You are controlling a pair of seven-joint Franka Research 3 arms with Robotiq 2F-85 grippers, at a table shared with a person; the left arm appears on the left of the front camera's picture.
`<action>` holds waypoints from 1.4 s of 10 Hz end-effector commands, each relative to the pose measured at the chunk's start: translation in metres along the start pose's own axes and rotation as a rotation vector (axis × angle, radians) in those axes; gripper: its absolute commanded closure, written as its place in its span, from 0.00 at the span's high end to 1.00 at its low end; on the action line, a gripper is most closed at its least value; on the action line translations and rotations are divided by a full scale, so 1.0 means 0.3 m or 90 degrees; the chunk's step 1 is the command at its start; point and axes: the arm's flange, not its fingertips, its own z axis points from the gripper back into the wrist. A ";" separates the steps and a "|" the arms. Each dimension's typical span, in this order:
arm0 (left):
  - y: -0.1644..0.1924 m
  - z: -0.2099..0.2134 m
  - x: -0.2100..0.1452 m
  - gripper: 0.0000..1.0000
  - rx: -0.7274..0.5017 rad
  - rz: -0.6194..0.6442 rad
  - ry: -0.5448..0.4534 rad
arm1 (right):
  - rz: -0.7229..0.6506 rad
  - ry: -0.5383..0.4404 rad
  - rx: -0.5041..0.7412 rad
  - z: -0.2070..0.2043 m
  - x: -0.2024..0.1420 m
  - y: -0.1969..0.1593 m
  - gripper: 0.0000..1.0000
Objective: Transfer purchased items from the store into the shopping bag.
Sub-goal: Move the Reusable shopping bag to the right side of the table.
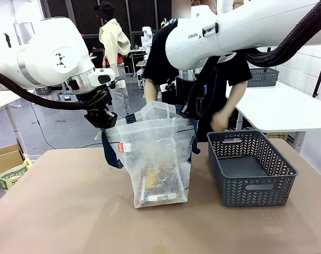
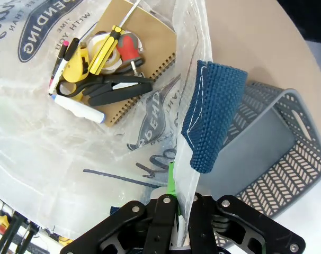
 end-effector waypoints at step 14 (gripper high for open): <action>0.007 0.001 -0.007 0.00 0.003 0.007 0.004 | -0.002 0.000 -0.002 0.002 -0.004 -0.005 0.00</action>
